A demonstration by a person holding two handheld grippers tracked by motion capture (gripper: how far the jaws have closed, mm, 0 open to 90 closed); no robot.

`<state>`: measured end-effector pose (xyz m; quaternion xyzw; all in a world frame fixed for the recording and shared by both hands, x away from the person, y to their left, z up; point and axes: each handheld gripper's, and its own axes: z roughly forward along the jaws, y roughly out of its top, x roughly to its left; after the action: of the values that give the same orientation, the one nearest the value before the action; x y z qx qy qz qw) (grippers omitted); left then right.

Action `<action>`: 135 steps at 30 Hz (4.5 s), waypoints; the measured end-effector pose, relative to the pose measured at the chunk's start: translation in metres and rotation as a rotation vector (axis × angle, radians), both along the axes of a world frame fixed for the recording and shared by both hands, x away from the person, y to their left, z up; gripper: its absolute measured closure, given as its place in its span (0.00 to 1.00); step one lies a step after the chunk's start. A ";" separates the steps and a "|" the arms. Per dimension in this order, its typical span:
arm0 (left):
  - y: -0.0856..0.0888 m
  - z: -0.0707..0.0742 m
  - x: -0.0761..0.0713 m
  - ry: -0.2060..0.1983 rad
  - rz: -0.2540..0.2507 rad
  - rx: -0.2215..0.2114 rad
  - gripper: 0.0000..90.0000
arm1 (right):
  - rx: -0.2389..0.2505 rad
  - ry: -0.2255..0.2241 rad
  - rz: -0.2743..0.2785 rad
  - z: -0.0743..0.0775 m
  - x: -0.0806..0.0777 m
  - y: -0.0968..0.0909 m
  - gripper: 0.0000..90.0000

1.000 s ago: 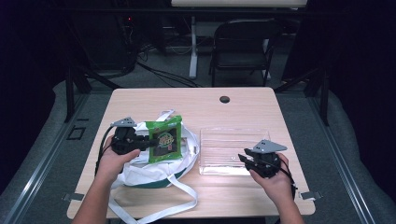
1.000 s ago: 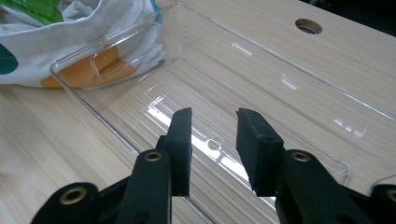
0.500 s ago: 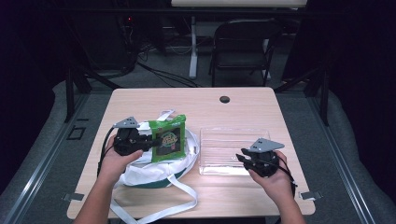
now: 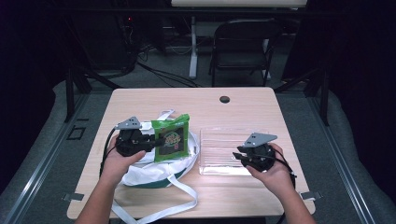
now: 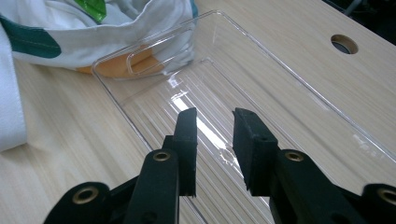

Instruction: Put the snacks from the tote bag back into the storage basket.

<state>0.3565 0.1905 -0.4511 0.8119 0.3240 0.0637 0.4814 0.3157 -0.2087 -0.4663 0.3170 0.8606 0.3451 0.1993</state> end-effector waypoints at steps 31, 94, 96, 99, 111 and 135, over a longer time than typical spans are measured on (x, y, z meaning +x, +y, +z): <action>-0.009 0.005 -0.006 -0.033 -0.032 -0.014 0.81 | -0.138 0.052 0.266 0.068 0.023 0.041 0.73; -0.034 0.011 -0.019 -0.058 -0.144 -0.030 0.81 | -0.343 -0.031 0.541 0.150 0.044 0.113 0.51; -0.034 0.011 -0.019 -0.060 -0.144 -0.032 0.81 | -0.357 -0.031 0.547 0.150 0.044 0.115 0.51; -0.035 0.012 -0.020 -0.063 -0.148 -0.032 0.81 | -0.354 -0.025 0.549 0.149 0.044 0.118 0.51; -0.040 0.012 -0.021 -0.073 -0.167 -0.021 0.81 | -0.391 -0.013 0.592 0.144 0.043 0.132 0.49; -0.050 0.013 -0.027 -0.097 -0.207 -0.012 0.81 | -0.445 0.049 0.653 0.128 0.044 0.154 0.52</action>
<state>0.3291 0.1404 -0.4380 0.8342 0.2150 0.0508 0.5053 0.3599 -0.0545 -0.3378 -0.0163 0.9744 0.1877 0.1223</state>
